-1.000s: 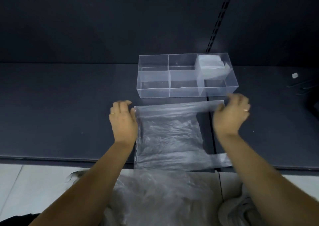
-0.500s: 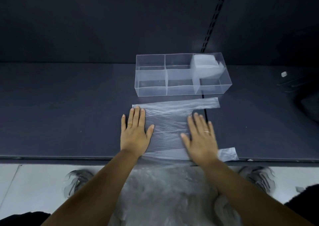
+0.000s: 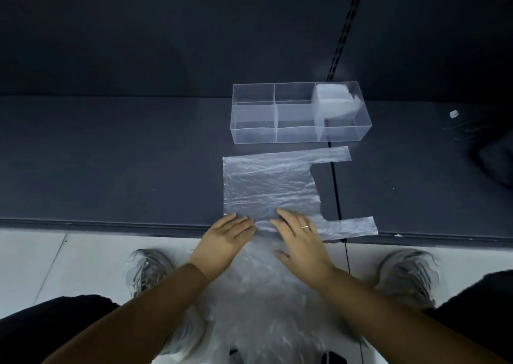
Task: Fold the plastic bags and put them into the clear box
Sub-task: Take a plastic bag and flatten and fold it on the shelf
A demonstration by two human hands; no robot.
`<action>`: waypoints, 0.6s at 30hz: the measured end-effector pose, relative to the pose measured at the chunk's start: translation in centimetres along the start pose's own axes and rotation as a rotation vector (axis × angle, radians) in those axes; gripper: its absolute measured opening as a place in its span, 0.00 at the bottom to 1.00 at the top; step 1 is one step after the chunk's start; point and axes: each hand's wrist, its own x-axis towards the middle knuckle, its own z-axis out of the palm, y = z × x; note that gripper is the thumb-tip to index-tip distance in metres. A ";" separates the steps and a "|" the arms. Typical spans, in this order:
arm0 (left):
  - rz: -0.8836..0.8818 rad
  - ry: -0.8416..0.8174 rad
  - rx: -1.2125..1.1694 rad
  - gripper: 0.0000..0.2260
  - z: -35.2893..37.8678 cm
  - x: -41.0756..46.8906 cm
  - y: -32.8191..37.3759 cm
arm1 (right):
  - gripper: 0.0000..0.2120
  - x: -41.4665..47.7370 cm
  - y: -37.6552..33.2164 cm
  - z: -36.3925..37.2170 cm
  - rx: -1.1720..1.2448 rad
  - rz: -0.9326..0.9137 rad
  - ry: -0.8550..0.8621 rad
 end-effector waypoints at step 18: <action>-1.066 -0.237 -1.006 0.07 -4.5 5.6 -10.6 | 0.08 4.4 14.8 -9.9 0.899 0.591 -0.270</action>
